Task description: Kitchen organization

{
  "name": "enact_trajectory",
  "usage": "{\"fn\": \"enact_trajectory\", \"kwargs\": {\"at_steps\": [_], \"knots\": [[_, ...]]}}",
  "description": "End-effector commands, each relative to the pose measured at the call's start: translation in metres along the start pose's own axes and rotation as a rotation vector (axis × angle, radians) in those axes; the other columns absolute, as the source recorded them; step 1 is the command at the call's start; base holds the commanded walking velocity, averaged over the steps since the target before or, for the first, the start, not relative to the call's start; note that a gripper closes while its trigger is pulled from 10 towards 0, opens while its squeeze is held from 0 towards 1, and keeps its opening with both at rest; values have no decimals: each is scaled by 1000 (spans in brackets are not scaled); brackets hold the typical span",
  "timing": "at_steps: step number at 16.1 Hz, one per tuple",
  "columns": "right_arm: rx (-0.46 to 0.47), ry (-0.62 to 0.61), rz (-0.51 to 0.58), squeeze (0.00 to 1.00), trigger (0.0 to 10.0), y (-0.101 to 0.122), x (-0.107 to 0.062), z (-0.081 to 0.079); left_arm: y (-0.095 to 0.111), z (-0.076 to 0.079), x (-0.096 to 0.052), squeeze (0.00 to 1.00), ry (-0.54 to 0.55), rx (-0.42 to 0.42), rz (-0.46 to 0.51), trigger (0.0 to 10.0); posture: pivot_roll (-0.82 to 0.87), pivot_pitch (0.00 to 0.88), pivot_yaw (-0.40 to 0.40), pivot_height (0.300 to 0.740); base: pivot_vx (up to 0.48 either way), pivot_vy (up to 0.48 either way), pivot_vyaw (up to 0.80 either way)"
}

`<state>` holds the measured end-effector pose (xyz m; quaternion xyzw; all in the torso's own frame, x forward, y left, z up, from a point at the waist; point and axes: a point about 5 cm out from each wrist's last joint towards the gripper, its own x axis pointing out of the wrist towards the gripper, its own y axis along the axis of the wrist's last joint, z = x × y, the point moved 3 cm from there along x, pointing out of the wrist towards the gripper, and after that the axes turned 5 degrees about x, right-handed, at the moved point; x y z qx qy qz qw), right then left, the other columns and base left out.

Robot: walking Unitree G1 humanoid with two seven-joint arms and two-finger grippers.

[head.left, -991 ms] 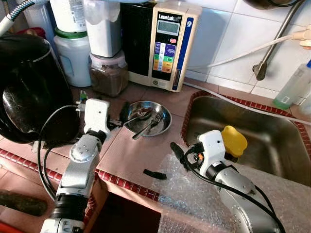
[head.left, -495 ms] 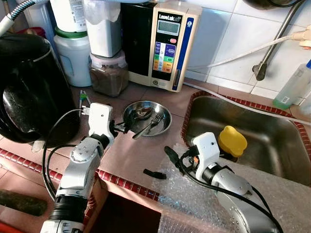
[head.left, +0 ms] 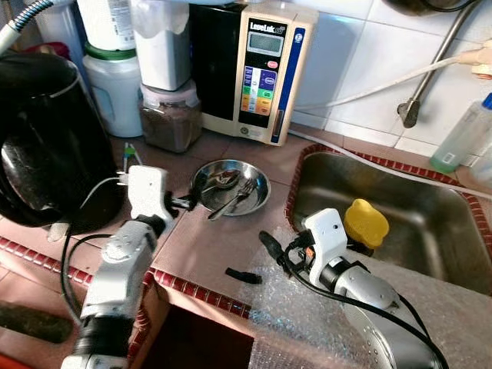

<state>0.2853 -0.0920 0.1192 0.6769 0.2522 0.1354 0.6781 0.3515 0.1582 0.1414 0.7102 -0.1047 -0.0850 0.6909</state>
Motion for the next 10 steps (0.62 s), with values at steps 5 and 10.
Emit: {"fn": "enact_trajectory", "kwargs": {"at_steps": [5, 10], "knots": [[20, 94, 65, 0, 10000, 14, -1, -13, 4, 19, -15, 0, -86, -2, 61, 10000, 109, 0, -85, 740, 0, 0, 0], [11, 108, 56, 0, 10000, 12, -1, -15, -3, 32, -18, 0, -141, -44, 34, 10000, 108, 0, -87, 740, 0, 0, 0]]}}
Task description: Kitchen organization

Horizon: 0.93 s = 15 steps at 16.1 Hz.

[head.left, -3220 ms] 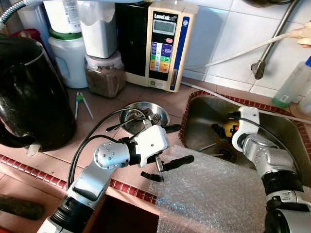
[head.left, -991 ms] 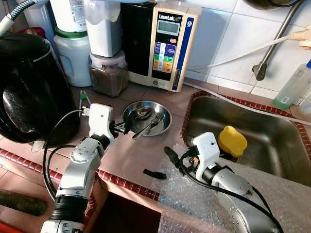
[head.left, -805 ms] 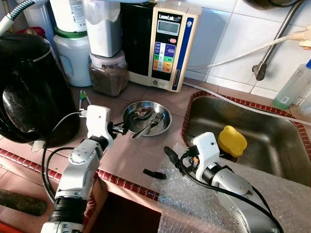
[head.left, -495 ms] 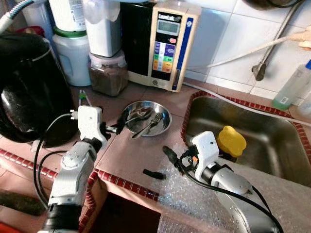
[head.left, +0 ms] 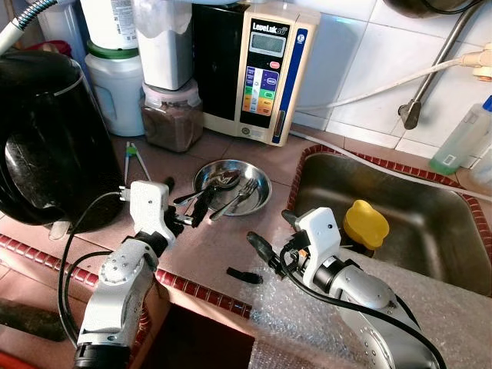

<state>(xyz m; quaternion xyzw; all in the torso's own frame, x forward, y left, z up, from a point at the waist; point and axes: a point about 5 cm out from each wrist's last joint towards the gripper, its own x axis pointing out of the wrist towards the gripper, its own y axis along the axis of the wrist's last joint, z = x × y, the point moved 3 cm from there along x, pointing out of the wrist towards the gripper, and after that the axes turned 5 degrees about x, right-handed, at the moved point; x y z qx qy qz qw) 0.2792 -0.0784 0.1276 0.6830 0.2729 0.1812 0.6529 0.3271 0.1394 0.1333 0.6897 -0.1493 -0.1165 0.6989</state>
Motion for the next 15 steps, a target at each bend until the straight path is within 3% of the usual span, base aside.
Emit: {"fn": "enact_trajectory", "kwargs": {"at_steps": [1, 4, 5, 6, 7, 8, 15], "knots": [[-18, 7, 10, 0, 10000, 4, -2, 0, 2, 9, 3, 0, -39, -7, 3, 10000, 108, 0, -87, 740, 0, 0, 0], [-21, 21, 19, 0, 10000, 7, -1, -2, -4, 11, 15, 0, -25, -3, -12, 10000, 93, 0, -85, 740, 0, 0, 0], [-6, 40, 20, 0, 10000, 7, -3, -4, -5, 12, 19, 0, -20, -10, -14, 8941, 89, 0, -84, 740, 0, 0, 0], [15, 74, 19, 0, 10000, 7, -5, -8, -6, 13, 21, 0, -21, -16, -15, 4235, 82, 0, -81, 740, 0, 0, 0], [26, 87, 23, 0, 10000, 8, -6, -10, -6, 14, 23, 0, -19, -24, -14, 1059, 80, 0, -80, 740, 0, 0, 0], [59, 122, 33, 0, 10000, 10, -9, -14, -7, 17, 27, 0, -20, -41, -14, 0, 74, 0, -78, 740, 0, 0, 0], [58, 109, -41, 0, 10000, 1, -13, -10, -5, 24, 37, 0, -13, -81, 2, 0, 67, 0, -78, 740, 0, 0, 0]]}}
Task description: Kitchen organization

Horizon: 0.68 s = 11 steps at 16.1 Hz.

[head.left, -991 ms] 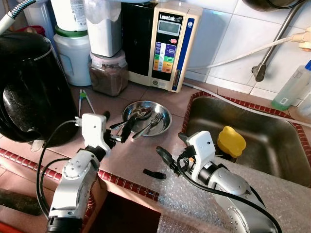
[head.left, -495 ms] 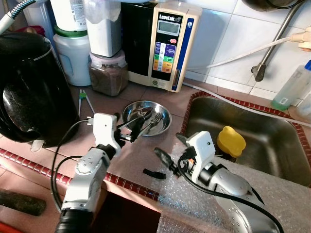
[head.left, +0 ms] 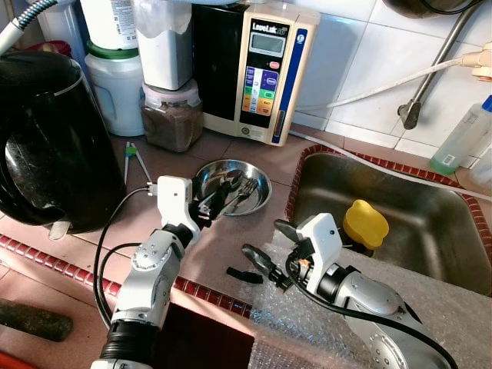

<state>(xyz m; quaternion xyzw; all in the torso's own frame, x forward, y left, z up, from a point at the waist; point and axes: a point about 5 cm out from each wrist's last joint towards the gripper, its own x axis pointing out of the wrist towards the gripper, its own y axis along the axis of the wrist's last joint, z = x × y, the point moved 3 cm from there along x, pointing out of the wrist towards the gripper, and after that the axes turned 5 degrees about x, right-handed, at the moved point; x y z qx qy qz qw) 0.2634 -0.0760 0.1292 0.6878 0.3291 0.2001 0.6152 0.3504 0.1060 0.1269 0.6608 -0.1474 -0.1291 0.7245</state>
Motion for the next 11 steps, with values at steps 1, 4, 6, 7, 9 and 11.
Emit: {"fn": "enact_trajectory", "kwargs": {"at_steps": [1, 4, 6, 7, 9, 11], "knots": [[-10, -10, -9, 0, 10000, 1, -2, 2, 4, 3, 6, 0, 1, -3, 11, 0, 66, 0, -78, 740, 0, 0, 0], [-11, -12, -18, 0, 10000, 0, -1, 2, 4, 5, 10, 0, 2, -11, 15, 0, 66, 0, -77, 740, 0, 0, 0], [-12, -14, -22, 0, 10000, -1, -1, 1, 7, 8, 14, 0, -2, -20, 25, 0, 65, 0, -75, 740, 0, 0, 0], [-11, -14, -23, 0, 10000, -1, -1, 1, 8, 9, 15, 0, -3, -21, 28, 0, 66, 0, -75, 740, 0, 0, 0], [-10, -13, -26, 0, 10000, -2, 0, 1, 9, 9, 16, 0, -3, -23, 32, 0, 67, 0, -76, 740, 0, 0, 0], [-11, -11, -28, 0, 10000, -2, 0, 2, 13, 5, 18, 0, 13, -24, 46, 0, 71, 0, -80, 740, 0, 0, 0]]}}
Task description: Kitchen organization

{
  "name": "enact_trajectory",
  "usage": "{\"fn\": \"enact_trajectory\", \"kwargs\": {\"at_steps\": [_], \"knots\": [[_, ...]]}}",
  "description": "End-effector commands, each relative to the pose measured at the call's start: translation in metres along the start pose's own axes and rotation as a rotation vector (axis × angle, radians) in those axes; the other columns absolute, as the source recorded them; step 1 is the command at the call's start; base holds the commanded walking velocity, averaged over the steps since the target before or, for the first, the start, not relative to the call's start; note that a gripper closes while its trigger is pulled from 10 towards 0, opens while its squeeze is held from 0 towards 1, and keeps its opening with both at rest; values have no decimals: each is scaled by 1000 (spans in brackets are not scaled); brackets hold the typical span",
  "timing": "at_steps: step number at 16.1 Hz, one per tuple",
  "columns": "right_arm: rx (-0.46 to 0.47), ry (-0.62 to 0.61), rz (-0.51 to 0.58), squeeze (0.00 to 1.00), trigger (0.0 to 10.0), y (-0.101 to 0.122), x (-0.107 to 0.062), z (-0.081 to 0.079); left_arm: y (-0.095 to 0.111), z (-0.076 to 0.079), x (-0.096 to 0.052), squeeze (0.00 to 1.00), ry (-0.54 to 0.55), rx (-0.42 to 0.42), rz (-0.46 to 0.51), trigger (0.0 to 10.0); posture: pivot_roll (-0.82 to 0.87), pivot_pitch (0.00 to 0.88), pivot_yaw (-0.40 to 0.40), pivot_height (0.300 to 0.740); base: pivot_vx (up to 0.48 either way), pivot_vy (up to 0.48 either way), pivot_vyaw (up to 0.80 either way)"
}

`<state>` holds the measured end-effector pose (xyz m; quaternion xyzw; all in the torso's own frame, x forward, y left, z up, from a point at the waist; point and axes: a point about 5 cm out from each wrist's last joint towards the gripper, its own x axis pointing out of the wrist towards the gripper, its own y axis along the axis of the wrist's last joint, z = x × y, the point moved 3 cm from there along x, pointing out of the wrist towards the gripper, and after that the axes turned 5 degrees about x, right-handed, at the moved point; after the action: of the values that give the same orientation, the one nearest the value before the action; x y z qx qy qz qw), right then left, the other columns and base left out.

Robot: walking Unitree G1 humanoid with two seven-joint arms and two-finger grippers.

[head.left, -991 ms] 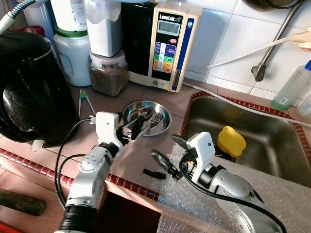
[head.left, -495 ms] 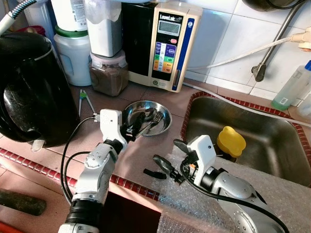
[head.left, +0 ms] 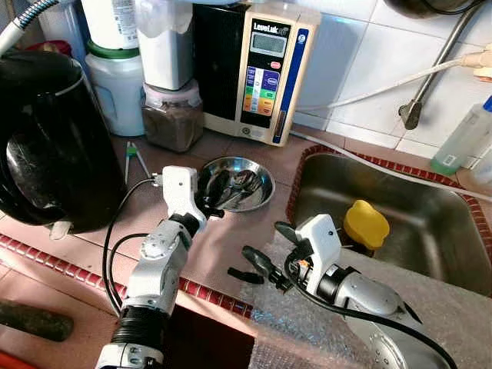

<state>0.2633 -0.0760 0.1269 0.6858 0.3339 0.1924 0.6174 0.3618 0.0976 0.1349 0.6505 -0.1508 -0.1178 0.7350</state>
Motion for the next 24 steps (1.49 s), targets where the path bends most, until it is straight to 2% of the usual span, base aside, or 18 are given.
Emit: {"fn": "enact_trajectory", "kwargs": {"at_steps": [1, 5, 10, 12, 14, 16, 17, 18, 19, 20, 21, 22, 24], "knots": [[-14, -6, -10, 0, 10000, 1, 0, 2, 9, -2, 5, 0, 19, 2, 34, 0, 74, 0, -83, 740, 0, 0, 0], [-19, -4, -9, 0, 10000, 1, 3, 2, 15, -6, 7, 0, 47, 3, 56, 0, 74, 0, -85, 740, 0, 0, 0], [-13, -12, -9, 0, 10000, 0, 2, 2, 42, -12, 10, 0, 56, 11, 156, 0, 77, 0, -83, 740, 0, 0, 0], [-17, -4, -16, 0, 10000, 0, 2, 3, 50, -18, 8, 0, 76, 35, 182, 0, 80, 0, -84, 740, 0, 0, 0], [-17, 25, -38, 0, 10000, -2, -3, 4, 61, -20, 2, 0, 68, 100, 222, 0, 85, 0, -84, 740, 0, 0, 0], [-19, 22, -57, 0, 10000, -3, -8, 9, 60, -23, -7, 0, 72, 137, 214, 0, 95, 0, -84, 740, 0, 0, 0], [-18, 25, -55, 0, 10000, -3, -9, 10, 55, -26, -13, 0, 80, 156, 195, 1059, 95, 0, -84, 740, 0, 0, 0], [-20, 32, -52, 0, 10000, -3, -9, 9, 51, -26, -18, 0, 70, 163, 180, 10000, 103, 0, -86, 740, 0, 0, 0], [-15, 36, -51, 0, 10000, -3, -9, 8, 50, -24, -20, 224, 55, 177, 176, 10000, 106, 0, -85, 740, 0, 0, 0], [-13, 42, -52, 0, 10000, -4, -10, 7, 49, -23, -23, 675, 52, 204, 176, 10000, 107, 0, -85, 740, 0, 0, 0], [7, 60, -46, 0, 10000, -3, -12, 5, 47, -23, -28, 1000, 51, 208, 168, 10000, 110, 0, -86, 740, 0, 0, 0], [10, 69, -44, 976, 10000, -3, -13, 4, 45, -22, -30, 1000, 47, 215, 164, 10000, 110, 0, -86, 740, 0, 0, 0], [8, 70, -33, 1000, 10000, 0, -16, 5, 35, -14, -40, 1000, -1, 233, 132, 10000, 109, 0, -86, 740, 0, 0, 0]]}}
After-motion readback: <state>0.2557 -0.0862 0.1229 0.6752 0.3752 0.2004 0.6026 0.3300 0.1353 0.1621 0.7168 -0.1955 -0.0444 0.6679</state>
